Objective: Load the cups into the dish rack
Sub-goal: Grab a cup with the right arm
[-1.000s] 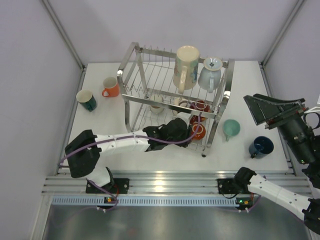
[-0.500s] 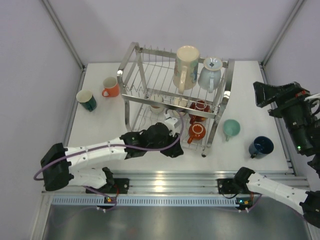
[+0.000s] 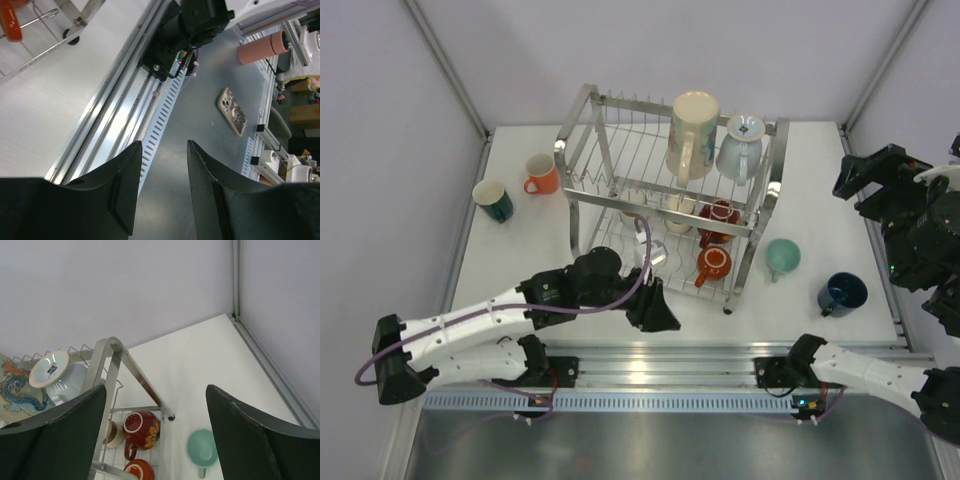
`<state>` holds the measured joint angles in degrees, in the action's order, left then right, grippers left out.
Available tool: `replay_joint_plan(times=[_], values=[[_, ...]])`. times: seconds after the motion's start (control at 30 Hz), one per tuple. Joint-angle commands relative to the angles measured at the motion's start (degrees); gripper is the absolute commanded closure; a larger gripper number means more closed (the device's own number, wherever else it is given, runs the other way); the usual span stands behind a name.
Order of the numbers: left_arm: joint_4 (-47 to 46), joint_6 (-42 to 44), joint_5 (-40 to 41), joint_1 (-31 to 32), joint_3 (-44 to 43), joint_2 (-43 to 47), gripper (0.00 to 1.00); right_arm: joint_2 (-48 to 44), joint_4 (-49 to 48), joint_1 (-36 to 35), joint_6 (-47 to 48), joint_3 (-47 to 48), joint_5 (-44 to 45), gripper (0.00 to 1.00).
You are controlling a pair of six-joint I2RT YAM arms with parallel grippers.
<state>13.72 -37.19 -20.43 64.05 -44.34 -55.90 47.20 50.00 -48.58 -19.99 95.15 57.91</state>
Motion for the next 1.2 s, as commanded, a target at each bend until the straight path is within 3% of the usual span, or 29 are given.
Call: replay_joint_plan(times=[0.0, 0.33, 0.53, 0.63, 0.67, 0.73, 0.77, 0.9, 1.07, 1.17], values=[[-1.8, 1.2, -5.3, -0.1, -1.4, 2.5, 0.53, 2.6, 4.0, 0.1, 2.5, 4.4, 5.4, 0.19], [-2.1, 1.5, -9.3, -0.1, -6.3, 8.2, 0.49, 4.7, 6.9, 0.1, 4.8, 5.4, 9.9, 0.2], [-2.3, 2.1, -9.7, -0.1, -8.6, 10.6, 0.48, 6.9, 7.7, 3.0, 6.2, 3.5, 7.2, 0.18], [-2.3, 1.8, -9.5, -0.1, -9.8, 11.9, 0.48, 9.3, 8.2, 15.7, 7.9, 2.4, -10.5, 0.13], [-2.3, 1.8, -9.5, -0.1, -10.1, 12.4, 0.48, 9.8, 7.8, 28.2, 9.1, 1.6, -24.4, 0.11], [-2.4, 1.8, -9.1, -0.1, -10.9, 12.9, 0.48, 11.5, 7.0, 40.7, 9.9, -2.2, -37.3, 0.1], [-2.2, 1.9, -9.0, -0.1, -11.0, 13.4, 0.47, 12.1, 6.7, 52.2, 10.2, -3.8, -43.3, 0.1], [-0.9, 2.2, -6.8, -0.1, -12.1, 14.5, 0.47, 14.6, 4.1, 58.0, 8.1, -14.0, -51.9, 0.1], [-0.6, 2.2, -3.0, -0.1, -12.8, 16.7, 0.46, 15.6, -3.1, 67.2, 6.7, -25.2, -68.5, 0.18], [-0.5, 2.2, -1.1, -0.1, -13.5, 18.2, 0.46, 17.5, -4.6, 67.6, 6.7, -28.5, -69.2, 0.26]])
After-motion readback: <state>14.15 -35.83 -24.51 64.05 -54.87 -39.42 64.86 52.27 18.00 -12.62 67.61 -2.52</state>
